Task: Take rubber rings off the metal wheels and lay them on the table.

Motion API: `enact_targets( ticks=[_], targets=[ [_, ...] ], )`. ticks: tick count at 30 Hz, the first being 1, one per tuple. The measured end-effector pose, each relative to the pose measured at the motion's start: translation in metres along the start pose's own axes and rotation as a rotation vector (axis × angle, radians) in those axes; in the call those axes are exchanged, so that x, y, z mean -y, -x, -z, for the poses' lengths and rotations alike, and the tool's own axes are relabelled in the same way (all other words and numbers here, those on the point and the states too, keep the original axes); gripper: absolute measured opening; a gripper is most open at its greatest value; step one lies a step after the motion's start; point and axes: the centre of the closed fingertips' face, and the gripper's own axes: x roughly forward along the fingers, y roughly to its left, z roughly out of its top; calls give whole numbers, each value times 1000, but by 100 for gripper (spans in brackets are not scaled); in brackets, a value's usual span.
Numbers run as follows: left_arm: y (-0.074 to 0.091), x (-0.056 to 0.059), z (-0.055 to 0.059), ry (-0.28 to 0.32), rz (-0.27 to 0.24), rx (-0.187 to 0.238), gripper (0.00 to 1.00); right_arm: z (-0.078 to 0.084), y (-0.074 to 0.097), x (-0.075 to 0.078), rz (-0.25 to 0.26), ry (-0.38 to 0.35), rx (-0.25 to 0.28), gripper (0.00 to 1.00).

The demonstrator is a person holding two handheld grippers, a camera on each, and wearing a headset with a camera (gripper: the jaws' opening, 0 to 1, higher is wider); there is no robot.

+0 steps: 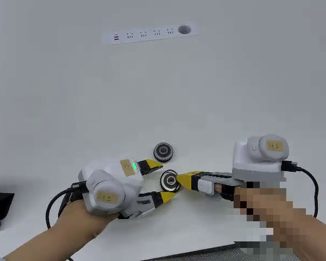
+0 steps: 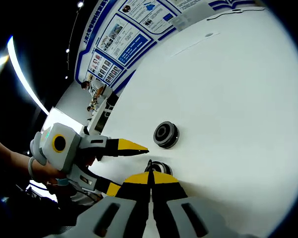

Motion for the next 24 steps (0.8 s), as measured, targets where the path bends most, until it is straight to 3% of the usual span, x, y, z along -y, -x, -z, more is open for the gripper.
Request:
enact_targets(
  ticks=[15,20,24],
  targets=[
    [10,-4,13,27,-30,-9,55,-6,13,-20,-47,-30,49,2],
    [14,-5,19,41,-39,-17,57,-14,24,-16,-35,-47,90,2],
    [16,-6,22,56,-43,-20,56,-21,35,-4,-9,-69,127,2]
  ],
)
